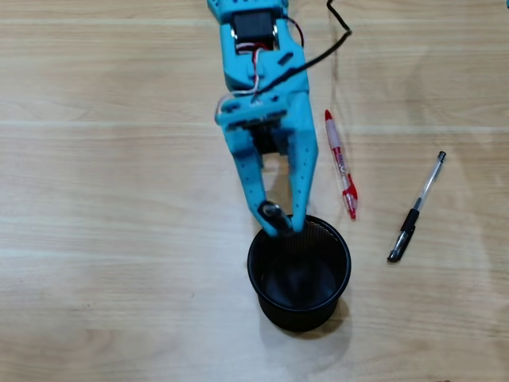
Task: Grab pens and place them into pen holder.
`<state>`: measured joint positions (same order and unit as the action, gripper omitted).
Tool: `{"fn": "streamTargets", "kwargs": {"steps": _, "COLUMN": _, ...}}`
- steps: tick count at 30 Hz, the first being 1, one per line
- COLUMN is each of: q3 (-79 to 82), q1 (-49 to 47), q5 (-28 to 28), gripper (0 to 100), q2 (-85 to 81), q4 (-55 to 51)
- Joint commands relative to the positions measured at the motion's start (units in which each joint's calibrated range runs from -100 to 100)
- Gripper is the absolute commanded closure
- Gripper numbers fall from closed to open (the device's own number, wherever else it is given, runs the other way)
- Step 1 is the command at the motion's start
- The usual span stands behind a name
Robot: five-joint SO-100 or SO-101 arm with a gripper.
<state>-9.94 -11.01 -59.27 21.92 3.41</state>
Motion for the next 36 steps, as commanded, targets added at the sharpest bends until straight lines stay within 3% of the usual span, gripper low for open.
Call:
{"fn": "streamTargets", "kwargs": {"steps": 1, "q3": -3.4, "q1": -1.0, "q5": -0.3, "gripper": 98, "q2": 1.1, "q4": 2.1}}
{"fn": "streamTargets", "kwargs": {"steps": 9, "q3": -3.2, "q1": -0.9, "q5": -0.3, "gripper": 97, "q2": 3.3, "q4": 2.1}}
{"fn": "streamTargets", "kwargs": {"steps": 15, "q3": -2.8, "q1": -1.0, "q5": -0.3, "gripper": 86, "q2": 3.3, "q4": 2.1}}
{"fn": "streamTargets", "kwargs": {"steps": 25, "q3": -2.3, "q1": -1.0, "q5": 1.3, "gripper": 91, "q2": 0.3, "q4": 0.9}}
{"fn": "streamTargets", "kwargs": {"steps": 29, "q3": -1.6, "q1": -0.9, "q5": 4.0, "gripper": 91, "q2": -4.8, "q4": -8.4}}
{"fn": "streamTargets", "kwargs": {"steps": 36, "q3": -1.6, "q1": -0.3, "q5": 7.0, "gripper": 98, "q2": -16.2, "q4": -37.6}}
